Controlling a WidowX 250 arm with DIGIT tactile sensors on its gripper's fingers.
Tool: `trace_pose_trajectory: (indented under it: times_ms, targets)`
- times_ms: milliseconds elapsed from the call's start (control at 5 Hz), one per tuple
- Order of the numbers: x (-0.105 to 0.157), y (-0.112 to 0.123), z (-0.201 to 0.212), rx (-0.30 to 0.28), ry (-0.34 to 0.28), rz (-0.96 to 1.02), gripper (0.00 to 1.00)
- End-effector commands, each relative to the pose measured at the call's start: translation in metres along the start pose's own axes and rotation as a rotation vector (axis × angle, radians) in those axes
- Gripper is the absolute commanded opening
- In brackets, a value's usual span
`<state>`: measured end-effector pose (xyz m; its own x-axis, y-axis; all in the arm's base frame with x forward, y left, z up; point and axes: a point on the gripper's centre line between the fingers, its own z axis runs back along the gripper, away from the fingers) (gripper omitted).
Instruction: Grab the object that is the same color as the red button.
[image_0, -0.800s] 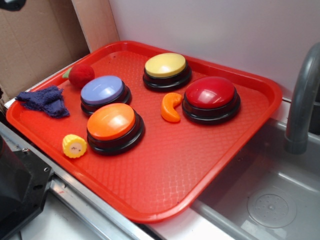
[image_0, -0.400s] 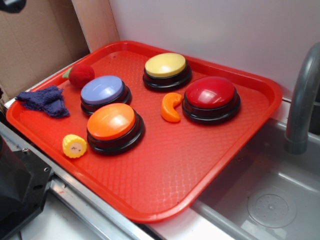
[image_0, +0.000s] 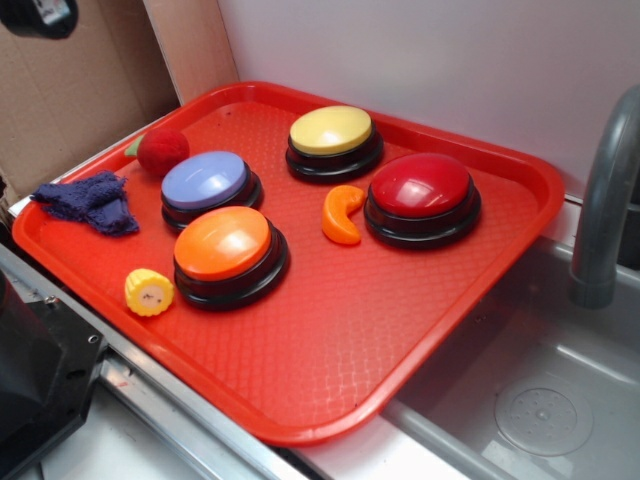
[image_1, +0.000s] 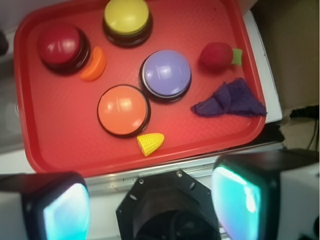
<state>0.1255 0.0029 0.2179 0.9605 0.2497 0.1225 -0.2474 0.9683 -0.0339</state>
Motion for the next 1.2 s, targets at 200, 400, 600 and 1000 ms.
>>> trace_pose_trajectory:
  times_ms: [200,400,600,1000]
  targets:
    - [0.027,0.048,-0.019,0.041,-0.154,0.582,1.00]
    - [0.044,0.064,-0.038,0.088,-0.173,0.758,1.00]
    - [0.061,0.075,-0.055,0.117,-0.179,0.851,1.00]
    - [0.087,0.098,-0.100,0.119,-0.212,0.993,1.00]
